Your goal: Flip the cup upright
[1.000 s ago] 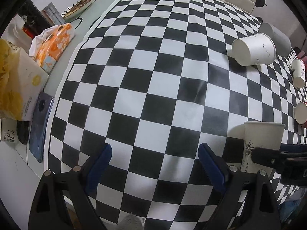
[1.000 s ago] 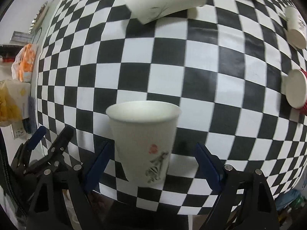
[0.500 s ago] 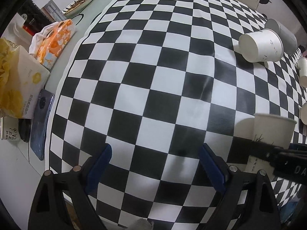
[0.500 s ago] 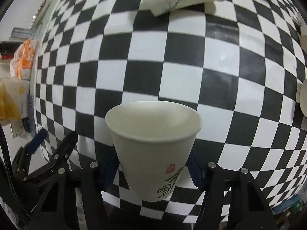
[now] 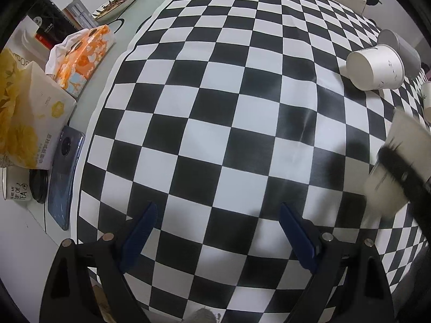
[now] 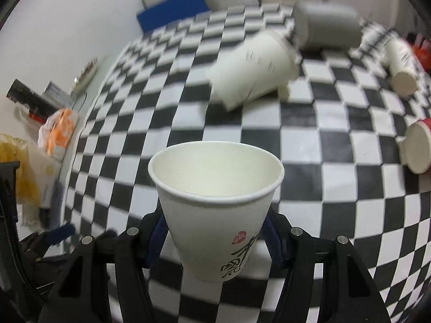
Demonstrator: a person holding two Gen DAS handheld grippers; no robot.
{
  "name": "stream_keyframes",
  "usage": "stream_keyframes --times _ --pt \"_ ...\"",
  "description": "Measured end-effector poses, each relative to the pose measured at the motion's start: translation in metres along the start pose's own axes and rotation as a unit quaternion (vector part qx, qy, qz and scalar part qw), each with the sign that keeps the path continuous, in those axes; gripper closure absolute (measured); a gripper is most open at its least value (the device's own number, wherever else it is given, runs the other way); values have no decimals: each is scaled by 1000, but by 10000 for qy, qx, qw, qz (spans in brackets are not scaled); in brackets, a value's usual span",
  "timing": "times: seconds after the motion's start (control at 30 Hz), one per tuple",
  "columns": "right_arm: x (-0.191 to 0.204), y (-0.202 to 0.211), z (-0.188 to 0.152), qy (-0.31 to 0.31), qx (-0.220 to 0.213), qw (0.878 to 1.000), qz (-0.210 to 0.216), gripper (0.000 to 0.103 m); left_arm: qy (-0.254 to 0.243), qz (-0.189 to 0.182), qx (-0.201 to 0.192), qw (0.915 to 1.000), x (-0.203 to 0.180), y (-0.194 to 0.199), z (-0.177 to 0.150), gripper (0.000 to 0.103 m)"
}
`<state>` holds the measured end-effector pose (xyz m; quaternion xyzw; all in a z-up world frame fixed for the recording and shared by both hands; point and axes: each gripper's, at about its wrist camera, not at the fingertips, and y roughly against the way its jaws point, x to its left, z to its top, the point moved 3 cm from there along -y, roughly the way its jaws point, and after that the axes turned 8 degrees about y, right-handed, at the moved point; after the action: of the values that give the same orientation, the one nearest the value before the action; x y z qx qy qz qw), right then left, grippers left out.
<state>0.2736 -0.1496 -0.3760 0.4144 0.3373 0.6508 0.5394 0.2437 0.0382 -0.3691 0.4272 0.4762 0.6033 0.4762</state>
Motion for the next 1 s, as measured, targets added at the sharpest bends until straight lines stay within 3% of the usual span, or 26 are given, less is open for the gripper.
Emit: stream_keyframes --times 0.13,0.43,0.7,0.83,0.93,1.0 --pt "4 4 8 95 -699 9964 -468 39 -78 18 11 10000 8 -8 2 11" --pt "2 4 3 299 -1345 9834 -1182 39 -199 -2 50 9998 6 -24 4 11" --pt "9 2 -16 558 -1337 9806 -1317 38 -274 -12 91 9996 0 -22 0 11" --pt "10 -4 -23 498 -966 9880 -1101 36 -310 -23 38 9995 -6 -13 -11 11" --pt "11 -6 -31 457 -738 9915 -971 19 -357 -58 -40 9993 -3 -7 -16 11" --pt "14 -3 -37 435 -601 9930 -918 18 -394 -82 -107 9991 0 -2 -18 11"
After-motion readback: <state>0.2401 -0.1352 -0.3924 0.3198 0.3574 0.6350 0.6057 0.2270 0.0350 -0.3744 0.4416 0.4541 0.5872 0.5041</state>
